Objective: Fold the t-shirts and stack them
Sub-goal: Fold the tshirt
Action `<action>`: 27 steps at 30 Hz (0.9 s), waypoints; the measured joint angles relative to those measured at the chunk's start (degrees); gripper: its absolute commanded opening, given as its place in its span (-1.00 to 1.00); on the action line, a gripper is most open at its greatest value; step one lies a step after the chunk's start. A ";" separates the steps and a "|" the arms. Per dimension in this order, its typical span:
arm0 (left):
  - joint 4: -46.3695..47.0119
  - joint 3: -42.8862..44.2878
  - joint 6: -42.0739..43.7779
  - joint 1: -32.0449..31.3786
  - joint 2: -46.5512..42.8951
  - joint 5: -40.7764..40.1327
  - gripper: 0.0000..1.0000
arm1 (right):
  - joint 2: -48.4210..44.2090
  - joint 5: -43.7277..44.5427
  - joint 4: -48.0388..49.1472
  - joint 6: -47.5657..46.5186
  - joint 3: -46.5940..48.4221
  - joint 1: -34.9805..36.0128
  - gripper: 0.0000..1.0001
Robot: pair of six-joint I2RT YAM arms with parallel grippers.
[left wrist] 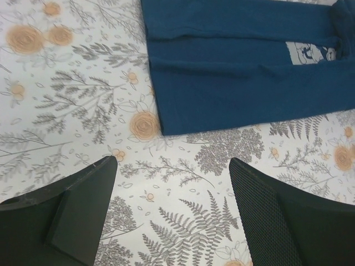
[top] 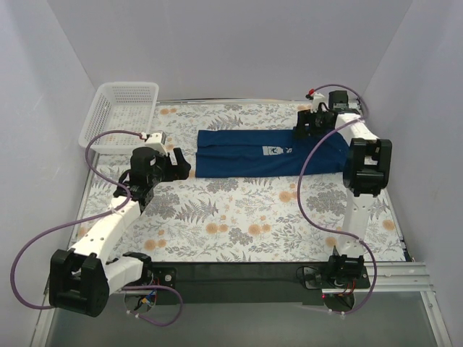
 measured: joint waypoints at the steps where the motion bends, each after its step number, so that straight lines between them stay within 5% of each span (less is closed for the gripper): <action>1: 0.04 0.02 -0.68 0.00 1.01 0.96 0.52 | -3.23 0.46 -0.20 -1.79 -2.82 -0.26 0.40; 11: -0.94 2.89 -12.68 0.00 18.27 7.48 0.33 | -30.60 0.48 0.68 -13.75 -25.97 -17.31 0.25; 17: 1.75 3.37 -17.11 0.00 23.80 7.28 0.31 | -28.15 1.01 -1.27 -15.74 -31.21 -23.47 0.12; 27: 6.25 6.12 -18.40 0.00 31.47 7.15 0.25 | -18.95 -0.04 -1.60 -13.81 -25.77 -25.77 0.02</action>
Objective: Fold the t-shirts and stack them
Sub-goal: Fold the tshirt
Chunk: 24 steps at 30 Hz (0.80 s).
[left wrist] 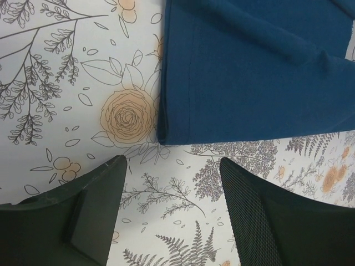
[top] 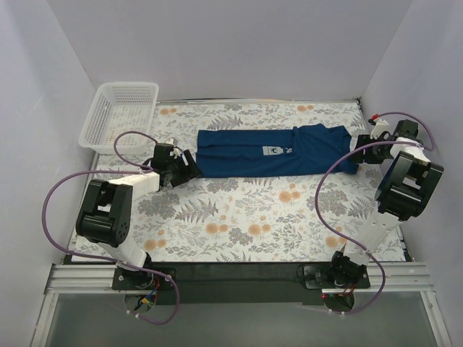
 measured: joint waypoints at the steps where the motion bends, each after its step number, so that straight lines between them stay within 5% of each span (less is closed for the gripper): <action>1: 0.09 0.15 0.02 0.00 0.33 0.00 0.25 | 0.81 -0.28 -0.04 0.31 0.46 -0.11 0.01; 12: 1.01 1.42 0.22 0.00 1.16 1.01 0.14 | 2.80 -3.30 -0.28 0.63 0.90 -0.24 -0.14; 24: 0.31 6.40 1.75 -1.29 6.62 1.90 -0.32 | 2.78 -4.70 -0.26 0.50 0.72 -0.22 -0.21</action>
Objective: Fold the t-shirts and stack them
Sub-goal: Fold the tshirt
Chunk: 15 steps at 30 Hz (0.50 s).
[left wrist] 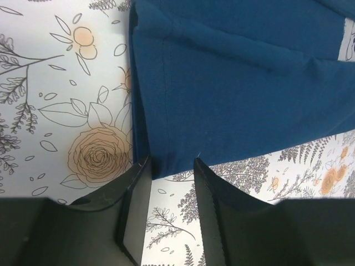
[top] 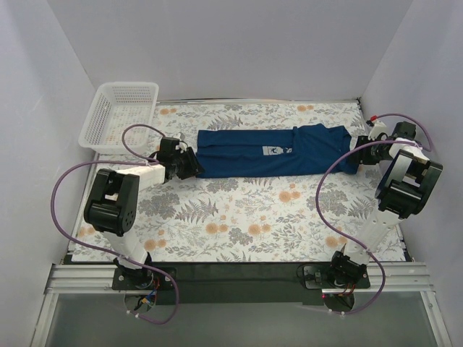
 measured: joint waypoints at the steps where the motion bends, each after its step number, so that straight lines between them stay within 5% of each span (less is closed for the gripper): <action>1: -0.35 0.24 0.09 -0.15 0.20 -0.02 -0.43 | 0.00 -0.09 -0.02 -0.02 -0.07 0.00 -0.21; 7: -2.08 1.62 0.79 -0.55 1.09 -0.17 -0.97 | 0.00 -0.35 -0.15 -0.07 -0.55 0.00 -0.26; 15: -3.37 1.68 1.05 -0.55 1.09 -0.52 -1.00 | -0.50 -0.98 -0.98 -0.28 -0.57 0.02 -0.31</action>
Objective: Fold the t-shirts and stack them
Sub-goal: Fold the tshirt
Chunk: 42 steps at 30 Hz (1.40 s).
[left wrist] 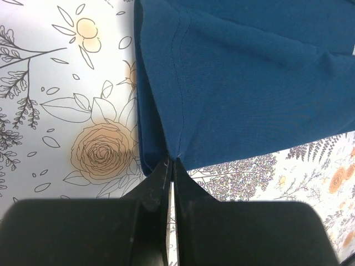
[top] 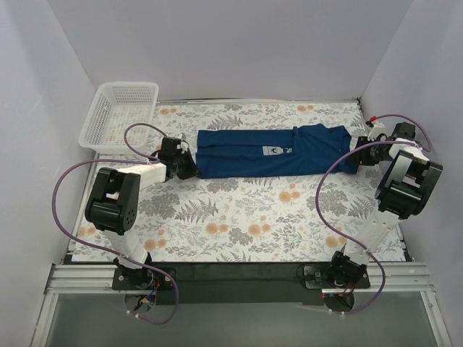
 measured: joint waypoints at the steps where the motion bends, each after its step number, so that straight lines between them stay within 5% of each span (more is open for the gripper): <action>1: -0.09 -0.02 0.00 0.00 -0.02 -0.04 -1.00 | -0.07 0.00 -0.31 0.00 0.00 0.00 -0.31; 12: -0.26 -0.02 -0.02 0.00 -0.09 -0.04 -1.00 | -0.81 1.95 -1.46 -0.48 -1.18 0.00 -0.15; 15: -0.26 -0.02 -0.02 0.00 -0.09 -0.04 -1.00 | -0.83 1.97 -1.84 -0.81 -1.20 0.00 -0.31; 20: -0.68 -0.02 0.00 0.00 -0.44 -0.11 -1.00 | -1.51 1.75 -2.05 -1.46 -2.23 -0.02 -0.97; 42: -4.52 -5.18 -0.22 0.04 -8.31 -4.72 -1.00 | -8.98 3.10 -3.13 -7.13 -7.45 -4.74 -0.97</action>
